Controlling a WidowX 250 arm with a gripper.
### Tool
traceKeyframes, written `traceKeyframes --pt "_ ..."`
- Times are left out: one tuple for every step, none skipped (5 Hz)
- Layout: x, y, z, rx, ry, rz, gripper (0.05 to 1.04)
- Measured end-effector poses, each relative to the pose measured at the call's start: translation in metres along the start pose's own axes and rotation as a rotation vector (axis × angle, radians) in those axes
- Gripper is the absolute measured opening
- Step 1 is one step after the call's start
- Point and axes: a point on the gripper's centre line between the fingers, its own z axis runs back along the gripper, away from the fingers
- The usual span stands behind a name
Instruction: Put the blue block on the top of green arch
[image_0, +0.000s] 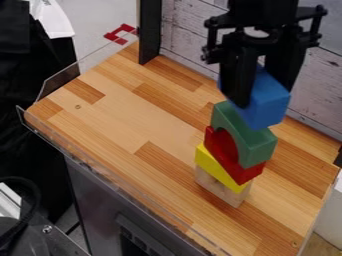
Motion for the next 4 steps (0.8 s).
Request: traceKeyframes --pt "0.0043 -0.0017 -0.0086 0.002 -0.039 0.006 0.557" --pt "0.0055 -0.0047 -0.0124 0.003 -0.043 0.006 0.557" --pt "0.0069 -0.0064 -0.015 0.016 -0.045 0.006 0.557" --pt "0.0072 -0.0108 -0.0102 0.002 -0.051 0.002 0.558"
